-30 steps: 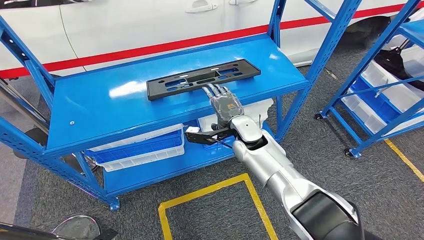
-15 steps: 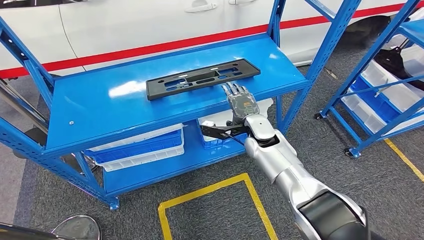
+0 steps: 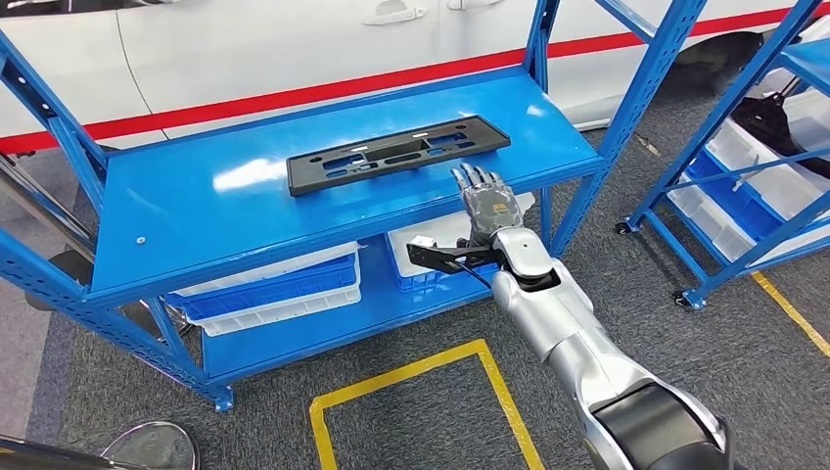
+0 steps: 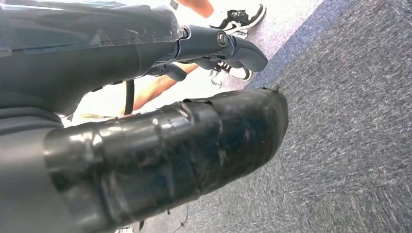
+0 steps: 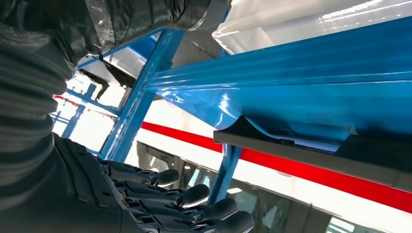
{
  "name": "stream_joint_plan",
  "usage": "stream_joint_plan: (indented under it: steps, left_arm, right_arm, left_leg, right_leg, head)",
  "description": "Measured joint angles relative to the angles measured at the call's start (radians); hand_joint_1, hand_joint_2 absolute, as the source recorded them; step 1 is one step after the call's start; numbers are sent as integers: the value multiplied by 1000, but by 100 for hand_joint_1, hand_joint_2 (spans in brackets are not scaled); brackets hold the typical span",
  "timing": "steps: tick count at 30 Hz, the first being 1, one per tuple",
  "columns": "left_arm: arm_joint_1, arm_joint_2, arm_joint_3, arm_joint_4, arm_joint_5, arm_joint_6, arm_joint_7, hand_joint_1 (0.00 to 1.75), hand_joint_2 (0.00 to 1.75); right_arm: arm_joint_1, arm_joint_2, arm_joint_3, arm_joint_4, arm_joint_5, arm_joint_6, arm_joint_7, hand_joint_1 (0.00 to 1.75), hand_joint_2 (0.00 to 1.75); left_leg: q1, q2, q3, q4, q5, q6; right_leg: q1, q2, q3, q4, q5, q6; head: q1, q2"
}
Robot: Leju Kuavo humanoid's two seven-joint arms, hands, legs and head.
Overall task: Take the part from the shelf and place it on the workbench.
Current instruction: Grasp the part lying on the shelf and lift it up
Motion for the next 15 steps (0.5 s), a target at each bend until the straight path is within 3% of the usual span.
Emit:
stream_joint_plan:
  steps: [7, 11, 13, 15]
  left_arm:
    - [-12, -1, 18, 0, -17, -10, -6, 0, 0]
    - [-12, -2, 25, 0, -32, -4, -19, 0, 0]
    - [-11, -3, 25, 0, -41, 1, -27, 0, 0]
    - [-11, -4, 25, 0, -45, 4, -33, 0, 0]
  right_arm:
    - [9, 0, -3, -18, -3, 0, -8, 0, 175]
    - [12, -1, -13, -43, -17, -2, -9, 0, 175]
    - [14, -3, -24, -62, -27, -5, -14, 0, 175]
    - [21, -4, -31, -78, -36, -6, -21, 0, 175]
  left_leg:
    - [0, 0, -9, 11, -2, 3]
    - [4, -1, -10, 0, 6, 17]
    - [10, 0, -4, -14, 14, 25]
    - [11, 1, -2, -17, 15, 28]
  right_leg:
    - [-3, 0, -3, 0, 5, 7]
    - [-3, 1, -5, -3, 7, 19]
    - [-3, 8, -34, 53, -21, 24]
    - [-7, 14, -104, 181, -70, 30]
  head:
    - [0, 0]
    - [0, 0]
    - [1, 0]
    - [0, 0]
